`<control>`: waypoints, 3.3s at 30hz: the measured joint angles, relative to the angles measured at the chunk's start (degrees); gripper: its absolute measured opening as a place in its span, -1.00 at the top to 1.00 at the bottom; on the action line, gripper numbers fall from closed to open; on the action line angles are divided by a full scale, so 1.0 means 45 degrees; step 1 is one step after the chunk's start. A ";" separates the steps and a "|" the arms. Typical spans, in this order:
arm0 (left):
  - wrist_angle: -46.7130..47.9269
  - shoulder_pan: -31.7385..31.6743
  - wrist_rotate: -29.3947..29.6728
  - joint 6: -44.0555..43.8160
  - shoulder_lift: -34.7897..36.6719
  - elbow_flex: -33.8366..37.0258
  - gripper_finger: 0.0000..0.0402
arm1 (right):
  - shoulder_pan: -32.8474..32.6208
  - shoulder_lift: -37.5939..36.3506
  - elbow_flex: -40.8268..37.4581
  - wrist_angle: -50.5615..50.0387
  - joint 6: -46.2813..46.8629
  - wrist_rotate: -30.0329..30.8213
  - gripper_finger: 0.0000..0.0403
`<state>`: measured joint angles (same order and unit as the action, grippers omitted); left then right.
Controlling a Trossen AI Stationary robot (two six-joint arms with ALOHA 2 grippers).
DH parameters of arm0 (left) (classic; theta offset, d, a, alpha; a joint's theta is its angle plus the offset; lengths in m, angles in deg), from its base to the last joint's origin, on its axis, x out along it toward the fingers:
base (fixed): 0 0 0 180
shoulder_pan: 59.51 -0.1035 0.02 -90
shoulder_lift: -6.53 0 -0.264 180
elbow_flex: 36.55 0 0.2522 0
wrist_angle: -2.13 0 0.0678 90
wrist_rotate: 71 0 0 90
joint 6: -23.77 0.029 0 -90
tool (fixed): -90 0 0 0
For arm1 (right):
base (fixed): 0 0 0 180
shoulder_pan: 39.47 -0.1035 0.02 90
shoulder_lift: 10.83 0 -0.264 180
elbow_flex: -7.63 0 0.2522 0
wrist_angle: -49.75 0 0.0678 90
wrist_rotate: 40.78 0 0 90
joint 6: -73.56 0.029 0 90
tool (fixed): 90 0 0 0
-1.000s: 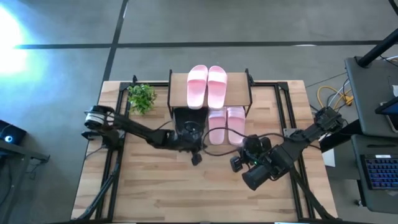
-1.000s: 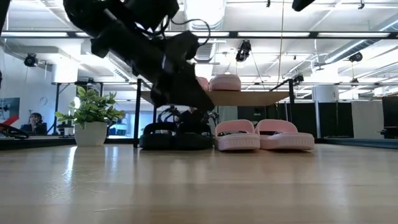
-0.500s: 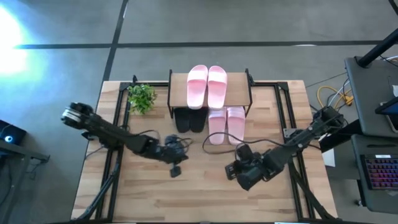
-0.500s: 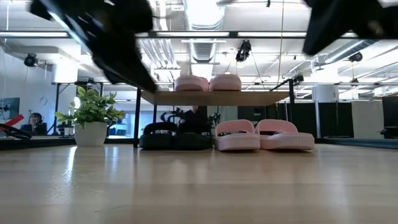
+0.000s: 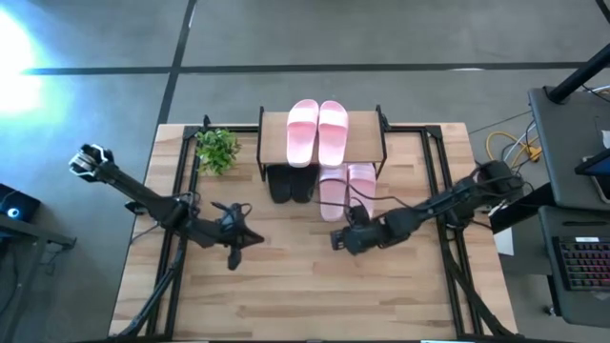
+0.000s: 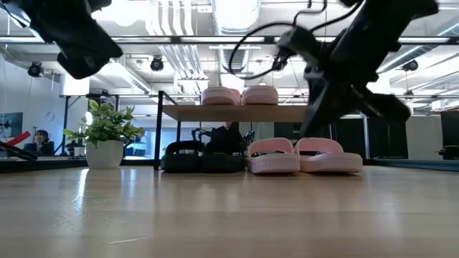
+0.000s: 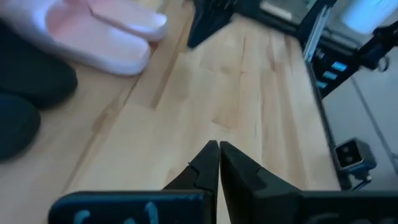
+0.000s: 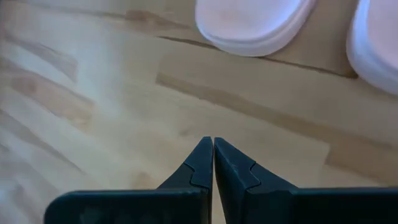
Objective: Pick and place slides into the shelf
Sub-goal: Move the pair of slides from the middle of the table to under the shelf
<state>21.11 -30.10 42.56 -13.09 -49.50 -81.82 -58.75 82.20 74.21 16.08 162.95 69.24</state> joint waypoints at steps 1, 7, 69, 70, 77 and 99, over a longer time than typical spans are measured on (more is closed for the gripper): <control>-0.0043 -0.0005 0.0027 0.0136 0.0174 0.0000 1.00 | 0.0162 0.0119 -0.0017 0.0040 -0.0371 -0.0235 0.96; 0.0060 -0.0012 0.0323 0.0703 0.0781 0.0000 1.00 | 0.1045 0.0909 0.0044 0.0688 -0.1232 -0.0792 0.96; 0.0061 -0.0017 0.0641 0.0670 0.0313 0.0000 1.00 | 0.2805 0.0278 -0.1354 -0.1758 -0.2589 0.2464 0.96; 0.0057 -0.0017 0.0641 0.0666 0.0313 0.0000 1.00 | 0.2993 0.0278 -0.1355 -0.1587 -0.2880 0.2238 0.96; 0.0057 -0.0017 0.0641 0.0617 0.0313 0.0000 1.00 | 0.2564 0.0215 -0.1035 -0.1341 -0.3309 -0.0157 0.96; -0.0005 -0.0022 0.0636 0.0612 0.0314 0.0000 1.00 | 0.3268 0.1829 -0.0937 0.2647 -0.3746 0.1150 0.96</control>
<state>21.09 -30.19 45.42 -10.34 -48.09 -81.82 -44.04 90.43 69.99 27.99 146.09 74.42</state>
